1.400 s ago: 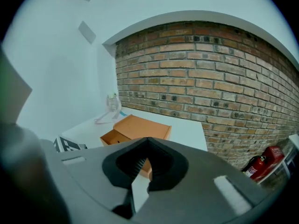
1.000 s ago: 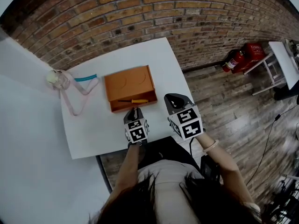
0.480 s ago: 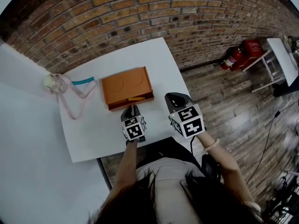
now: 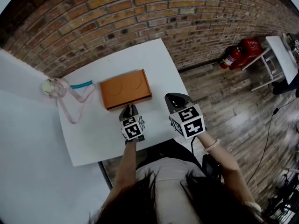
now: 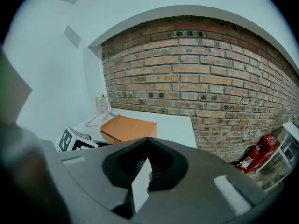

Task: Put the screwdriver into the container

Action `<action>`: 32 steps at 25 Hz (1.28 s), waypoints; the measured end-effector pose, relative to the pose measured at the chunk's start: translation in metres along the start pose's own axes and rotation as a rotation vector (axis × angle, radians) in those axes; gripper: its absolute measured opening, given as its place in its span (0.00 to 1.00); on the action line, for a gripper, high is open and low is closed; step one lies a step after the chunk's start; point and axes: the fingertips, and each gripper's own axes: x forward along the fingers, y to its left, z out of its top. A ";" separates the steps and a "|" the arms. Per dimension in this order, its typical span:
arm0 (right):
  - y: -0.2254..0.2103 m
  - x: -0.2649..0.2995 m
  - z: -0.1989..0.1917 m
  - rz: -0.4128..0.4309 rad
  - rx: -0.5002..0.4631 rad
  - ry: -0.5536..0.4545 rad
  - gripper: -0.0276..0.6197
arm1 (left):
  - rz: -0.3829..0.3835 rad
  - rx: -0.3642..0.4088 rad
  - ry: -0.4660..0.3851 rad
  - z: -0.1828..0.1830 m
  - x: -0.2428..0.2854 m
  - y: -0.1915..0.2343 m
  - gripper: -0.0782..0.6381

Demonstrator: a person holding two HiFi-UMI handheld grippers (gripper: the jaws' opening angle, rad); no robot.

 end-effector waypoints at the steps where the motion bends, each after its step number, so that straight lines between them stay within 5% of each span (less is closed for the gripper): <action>1: -0.001 0.001 0.001 0.000 0.000 -0.001 0.05 | 0.000 0.000 -0.001 0.001 0.001 0.000 0.20; 32: 0.020 -0.036 0.001 0.024 0.009 -0.091 0.05 | -0.033 0.025 -0.017 -0.008 -0.020 -0.007 0.28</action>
